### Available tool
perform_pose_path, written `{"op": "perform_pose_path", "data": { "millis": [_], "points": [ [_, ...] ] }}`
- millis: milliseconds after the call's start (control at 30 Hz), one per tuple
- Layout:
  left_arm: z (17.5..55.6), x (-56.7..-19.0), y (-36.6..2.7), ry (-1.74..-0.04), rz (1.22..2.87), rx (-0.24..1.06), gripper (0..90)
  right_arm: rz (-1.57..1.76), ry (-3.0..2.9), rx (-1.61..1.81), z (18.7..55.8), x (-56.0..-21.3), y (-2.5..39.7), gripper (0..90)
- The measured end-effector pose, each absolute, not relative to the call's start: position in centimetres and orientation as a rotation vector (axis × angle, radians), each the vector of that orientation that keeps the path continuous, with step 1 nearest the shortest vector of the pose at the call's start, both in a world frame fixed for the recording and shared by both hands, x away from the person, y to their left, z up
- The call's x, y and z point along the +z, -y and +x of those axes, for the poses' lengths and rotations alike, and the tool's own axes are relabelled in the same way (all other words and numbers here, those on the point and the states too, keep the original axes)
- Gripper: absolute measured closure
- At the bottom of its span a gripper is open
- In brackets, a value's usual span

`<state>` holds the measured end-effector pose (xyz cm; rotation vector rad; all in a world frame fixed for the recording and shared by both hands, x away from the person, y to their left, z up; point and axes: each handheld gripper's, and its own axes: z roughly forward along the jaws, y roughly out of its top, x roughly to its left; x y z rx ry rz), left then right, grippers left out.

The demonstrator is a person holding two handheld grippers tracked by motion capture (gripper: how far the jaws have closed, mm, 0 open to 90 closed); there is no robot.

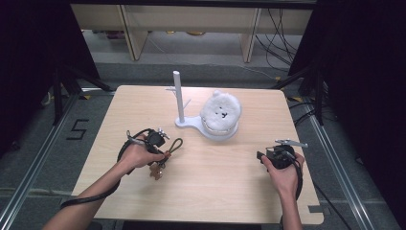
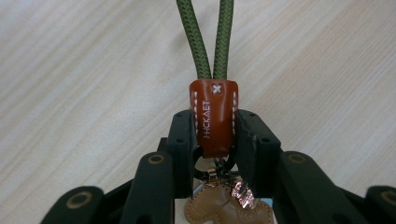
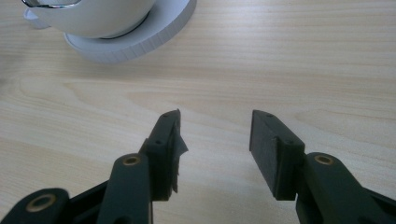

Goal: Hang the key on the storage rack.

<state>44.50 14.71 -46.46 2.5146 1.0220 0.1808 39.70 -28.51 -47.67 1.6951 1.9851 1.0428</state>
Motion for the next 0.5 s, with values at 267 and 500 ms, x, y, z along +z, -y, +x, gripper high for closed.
{"op": "perform_pose_path", "data": {
  "millis": [267, 500],
  "points": [
    [44.0, -45.8, -15.8, -1.014, 2.412, 0.234, 67.6, 1.697, -1.971, 1.041, 39.7, -47.8, 28.4, 54.0],
    [43.6, -45.3, -16.8, -1.030, 2.291, 0.265, 67.6, 1.697, -1.962, 1.033, 39.7, -47.8, 28.5, 53.5]
  ]
}}
